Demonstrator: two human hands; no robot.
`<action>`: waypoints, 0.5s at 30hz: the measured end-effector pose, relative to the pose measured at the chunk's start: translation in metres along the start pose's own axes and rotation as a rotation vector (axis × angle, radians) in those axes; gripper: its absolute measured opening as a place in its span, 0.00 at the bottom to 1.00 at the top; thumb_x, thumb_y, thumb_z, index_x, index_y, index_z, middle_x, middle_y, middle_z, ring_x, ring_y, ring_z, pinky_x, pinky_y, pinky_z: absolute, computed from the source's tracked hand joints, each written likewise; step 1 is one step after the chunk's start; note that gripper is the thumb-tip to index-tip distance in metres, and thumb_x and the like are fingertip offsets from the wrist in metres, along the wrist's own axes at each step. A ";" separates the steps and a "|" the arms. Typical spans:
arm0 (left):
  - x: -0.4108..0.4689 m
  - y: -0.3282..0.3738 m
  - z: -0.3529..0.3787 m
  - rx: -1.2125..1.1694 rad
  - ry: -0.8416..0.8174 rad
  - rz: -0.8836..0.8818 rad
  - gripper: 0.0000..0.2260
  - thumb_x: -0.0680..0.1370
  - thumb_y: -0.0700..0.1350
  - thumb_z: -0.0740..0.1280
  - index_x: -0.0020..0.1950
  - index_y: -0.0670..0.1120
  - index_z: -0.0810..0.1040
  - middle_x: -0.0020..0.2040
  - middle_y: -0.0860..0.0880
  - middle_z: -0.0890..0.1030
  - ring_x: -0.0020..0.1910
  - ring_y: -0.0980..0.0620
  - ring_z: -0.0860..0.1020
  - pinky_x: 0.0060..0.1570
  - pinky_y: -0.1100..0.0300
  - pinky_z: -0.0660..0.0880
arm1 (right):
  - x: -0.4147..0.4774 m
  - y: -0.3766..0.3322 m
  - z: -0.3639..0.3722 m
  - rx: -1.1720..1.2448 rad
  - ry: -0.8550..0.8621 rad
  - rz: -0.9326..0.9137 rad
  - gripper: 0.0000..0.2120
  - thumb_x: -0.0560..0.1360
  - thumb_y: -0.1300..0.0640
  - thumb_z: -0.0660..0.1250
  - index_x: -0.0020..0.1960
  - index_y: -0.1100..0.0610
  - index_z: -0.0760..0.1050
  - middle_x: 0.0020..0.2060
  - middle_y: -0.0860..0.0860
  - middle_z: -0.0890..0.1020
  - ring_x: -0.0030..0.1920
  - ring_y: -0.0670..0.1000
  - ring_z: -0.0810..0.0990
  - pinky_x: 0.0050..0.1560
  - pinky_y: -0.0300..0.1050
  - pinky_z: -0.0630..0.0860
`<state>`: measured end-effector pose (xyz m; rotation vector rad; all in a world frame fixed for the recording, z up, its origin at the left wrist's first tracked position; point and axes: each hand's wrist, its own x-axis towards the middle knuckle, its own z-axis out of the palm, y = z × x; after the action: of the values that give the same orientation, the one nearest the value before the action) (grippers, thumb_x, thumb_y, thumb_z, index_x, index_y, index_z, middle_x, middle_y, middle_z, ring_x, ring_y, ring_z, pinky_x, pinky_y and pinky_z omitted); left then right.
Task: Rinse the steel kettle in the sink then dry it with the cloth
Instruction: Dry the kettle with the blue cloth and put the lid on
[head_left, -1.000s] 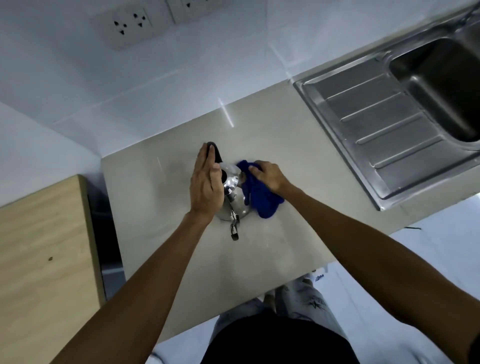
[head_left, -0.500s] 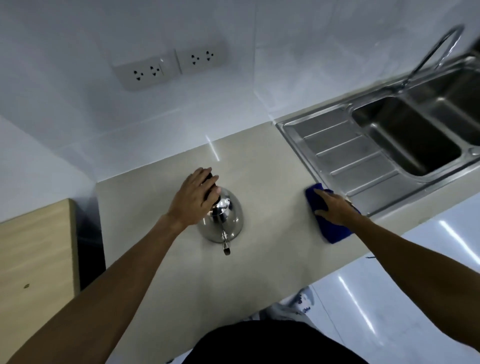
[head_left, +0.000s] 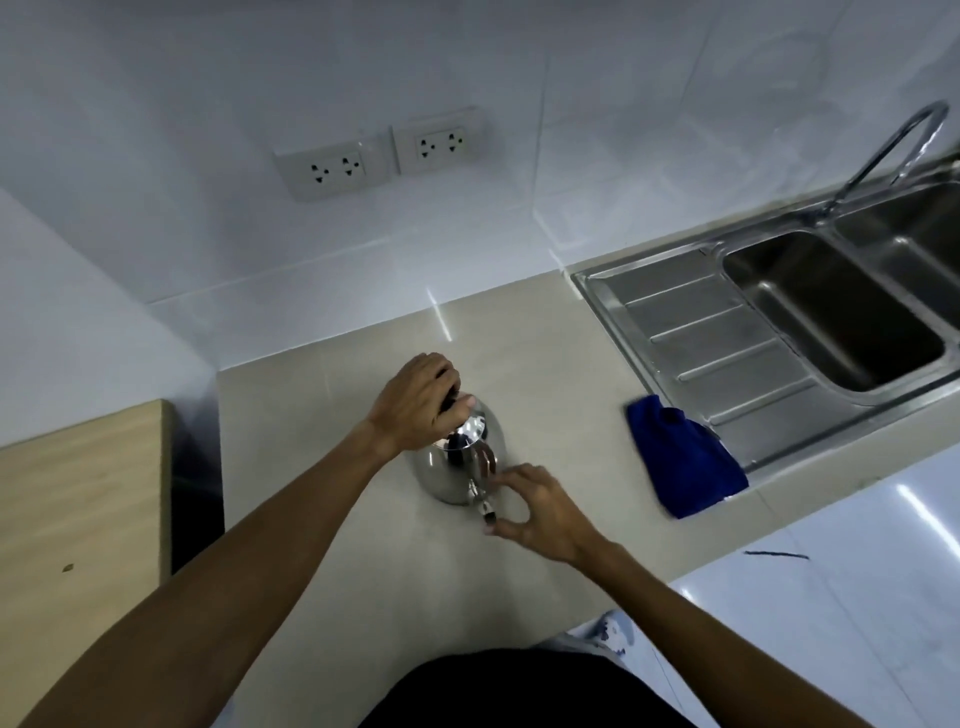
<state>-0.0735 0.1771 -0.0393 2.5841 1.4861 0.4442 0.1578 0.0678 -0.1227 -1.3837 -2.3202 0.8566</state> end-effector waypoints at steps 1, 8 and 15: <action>-0.001 0.005 0.002 0.026 0.001 -0.042 0.20 0.77 0.56 0.59 0.37 0.41 0.75 0.36 0.45 0.75 0.38 0.47 0.72 0.47 0.50 0.72 | 0.001 -0.006 0.003 0.040 0.003 0.012 0.31 0.68 0.32 0.68 0.63 0.51 0.78 0.58 0.49 0.79 0.57 0.48 0.75 0.59 0.39 0.71; -0.025 0.029 -0.005 0.064 -0.053 -0.318 0.38 0.72 0.76 0.49 0.40 0.43 0.79 0.40 0.45 0.79 0.43 0.45 0.76 0.58 0.50 0.71 | 0.005 0.009 -0.013 0.255 0.144 0.100 0.10 0.71 0.44 0.74 0.45 0.50 0.84 0.44 0.45 0.81 0.43 0.42 0.80 0.46 0.37 0.77; -0.104 0.029 -0.002 -0.238 -0.054 -0.368 0.25 0.75 0.67 0.59 0.62 0.51 0.75 0.53 0.51 0.73 0.50 0.51 0.77 0.48 0.58 0.75 | 0.026 0.028 -0.035 0.334 0.131 0.331 0.10 0.76 0.51 0.71 0.50 0.57 0.83 0.49 0.44 0.84 0.46 0.43 0.84 0.49 0.33 0.79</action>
<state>-0.0999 0.0725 -0.0496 2.0687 1.7224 0.4659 0.1831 0.1120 -0.1141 -1.6342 -1.7772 1.1468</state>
